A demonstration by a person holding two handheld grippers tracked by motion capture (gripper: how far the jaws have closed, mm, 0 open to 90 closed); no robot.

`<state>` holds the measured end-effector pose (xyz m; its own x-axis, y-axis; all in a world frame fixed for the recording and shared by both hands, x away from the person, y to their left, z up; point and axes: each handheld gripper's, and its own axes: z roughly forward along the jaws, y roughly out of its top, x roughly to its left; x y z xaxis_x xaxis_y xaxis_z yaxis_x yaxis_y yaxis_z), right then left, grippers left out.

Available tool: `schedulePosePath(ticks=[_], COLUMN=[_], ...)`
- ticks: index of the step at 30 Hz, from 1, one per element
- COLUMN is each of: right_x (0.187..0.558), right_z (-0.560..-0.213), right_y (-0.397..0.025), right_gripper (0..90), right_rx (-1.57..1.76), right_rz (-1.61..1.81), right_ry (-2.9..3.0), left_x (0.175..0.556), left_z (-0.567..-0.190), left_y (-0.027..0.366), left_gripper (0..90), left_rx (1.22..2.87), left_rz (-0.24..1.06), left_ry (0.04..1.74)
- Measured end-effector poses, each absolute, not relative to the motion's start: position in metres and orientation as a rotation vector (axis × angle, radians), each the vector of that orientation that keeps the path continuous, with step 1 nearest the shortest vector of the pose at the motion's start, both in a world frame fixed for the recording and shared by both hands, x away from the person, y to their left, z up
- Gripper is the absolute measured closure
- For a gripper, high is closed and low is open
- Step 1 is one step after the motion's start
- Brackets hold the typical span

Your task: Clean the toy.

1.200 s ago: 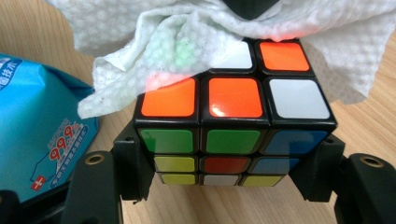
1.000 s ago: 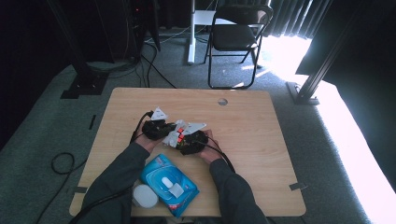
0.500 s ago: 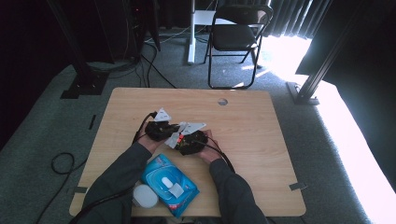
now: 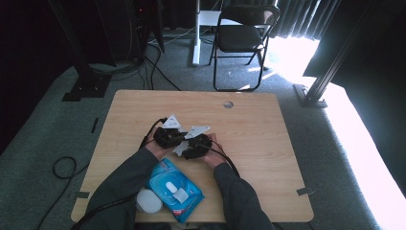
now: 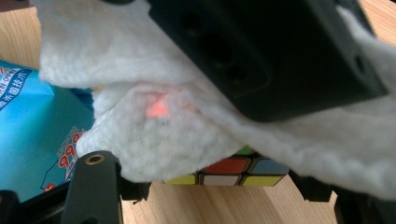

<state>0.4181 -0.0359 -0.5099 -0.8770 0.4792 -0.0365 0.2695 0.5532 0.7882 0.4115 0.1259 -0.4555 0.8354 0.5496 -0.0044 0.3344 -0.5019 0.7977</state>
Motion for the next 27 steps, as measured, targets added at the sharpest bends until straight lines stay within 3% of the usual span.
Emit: schedulePosePath(ticks=[13, 27], right_x=[0.413, 0.417], right_z=[-0.510, -0.507], right_y=[-0.029, -0.034], right_gripper=[34.3, 34.3], right_rx=[0.584, 0.628], right_rz=[1.232, 1.246], right_ry=[2.569, 2.547], left_x=[0.422, 0.405], left_z=[-0.457, -0.455], left_y=[0.137, 0.133], left_gripper=[86.5, 86.7], left_rx=[2.106, 2.123], left_rz=[0.361, 0.337], left_ry=[0.748, 0.640])
